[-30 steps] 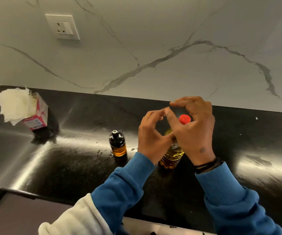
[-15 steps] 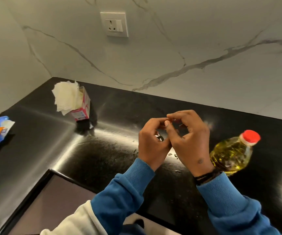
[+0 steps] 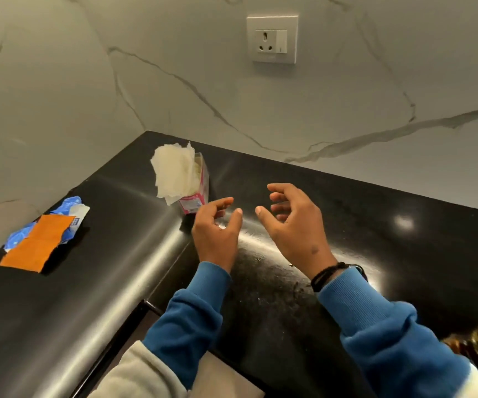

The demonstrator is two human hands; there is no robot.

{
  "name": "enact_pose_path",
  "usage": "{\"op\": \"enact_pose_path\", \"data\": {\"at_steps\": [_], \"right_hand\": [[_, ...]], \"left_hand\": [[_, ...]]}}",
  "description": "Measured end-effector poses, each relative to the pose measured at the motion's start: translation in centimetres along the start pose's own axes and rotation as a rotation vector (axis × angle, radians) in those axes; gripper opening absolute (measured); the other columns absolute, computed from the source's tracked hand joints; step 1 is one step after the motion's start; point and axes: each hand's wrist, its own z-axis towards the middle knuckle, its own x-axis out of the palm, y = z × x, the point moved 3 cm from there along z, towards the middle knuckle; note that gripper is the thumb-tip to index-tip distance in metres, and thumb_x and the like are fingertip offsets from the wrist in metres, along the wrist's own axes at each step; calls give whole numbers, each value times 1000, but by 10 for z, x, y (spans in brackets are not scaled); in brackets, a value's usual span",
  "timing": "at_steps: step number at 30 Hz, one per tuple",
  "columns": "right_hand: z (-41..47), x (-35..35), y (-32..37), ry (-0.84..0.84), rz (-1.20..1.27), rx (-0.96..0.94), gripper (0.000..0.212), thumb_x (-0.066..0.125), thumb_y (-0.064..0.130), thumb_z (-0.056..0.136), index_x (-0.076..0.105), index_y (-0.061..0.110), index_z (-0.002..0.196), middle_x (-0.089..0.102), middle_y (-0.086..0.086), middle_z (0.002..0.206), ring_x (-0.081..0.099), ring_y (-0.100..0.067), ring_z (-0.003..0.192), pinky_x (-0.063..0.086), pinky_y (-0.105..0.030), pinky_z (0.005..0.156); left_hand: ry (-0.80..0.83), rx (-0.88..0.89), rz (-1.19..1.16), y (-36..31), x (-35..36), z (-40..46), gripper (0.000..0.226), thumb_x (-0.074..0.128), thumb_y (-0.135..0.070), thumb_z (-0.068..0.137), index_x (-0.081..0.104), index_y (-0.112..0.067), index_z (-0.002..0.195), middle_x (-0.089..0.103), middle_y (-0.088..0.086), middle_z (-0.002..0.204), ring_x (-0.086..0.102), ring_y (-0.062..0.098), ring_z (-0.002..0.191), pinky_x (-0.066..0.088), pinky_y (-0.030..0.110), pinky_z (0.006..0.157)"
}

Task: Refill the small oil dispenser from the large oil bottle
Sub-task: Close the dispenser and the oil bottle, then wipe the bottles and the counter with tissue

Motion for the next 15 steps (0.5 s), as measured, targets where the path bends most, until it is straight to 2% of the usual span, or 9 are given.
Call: {"op": "enact_pose_path", "data": {"at_steps": [2, 7, 9, 12, 15], "right_hand": [[14, 24, 4, 47, 23, 17, 44, 73, 30, 88, 59, 22, 128, 61, 4, 114, 61, -8, 97, 54, -21, 83], [38, 77, 14, 158, 78, 72, 45, 72, 32, 89, 57, 19, 130, 62, 2, 117, 61, -11, 100, 51, -19, 83], [43, 93, 17, 201, 102, 100, 44, 71, 32, 90, 57, 19, 129, 61, 5, 113, 62, -11, 99, 50, -14, 78], [45, 111, 15, 254, 123, 128, 41, 71, 29, 91, 57, 18, 128, 55, 12, 101, 60, -3, 86, 45, -4, 64], [48, 123, 7, 275, 140, 176, 39, 70, 28, 92, 58, 16, 127, 54, 15, 94, 59, -1, 82, 45, -3, 61]], "left_hand": [[-59, -40, 11, 17, -11, 22, 23, 77, -19, 87, 69, -33, 104, 69, -3, 105, 66, 15, 97, 58, 38, 90], [-119, -128, 53, 51, -28, 60, 17, 76, -26, 86, 73, -32, 101, 72, -1, 105, 70, 13, 93, 61, 45, 87], [-126, -153, 67, 60, -33, 69, 15, 75, -31, 83, 72, -39, 96, 72, -2, 103, 71, 15, 92, 62, 46, 85], [-130, -181, 106, 69, -37, 79, 16, 75, -26, 86, 76, -27, 102, 72, 0, 104, 71, 16, 91, 62, 45, 85], [-150, -216, 120, 74, -40, 85, 17, 75, -23, 88, 75, -24, 105, 73, -4, 99, 70, 14, 90, 61, 41, 87]]}}
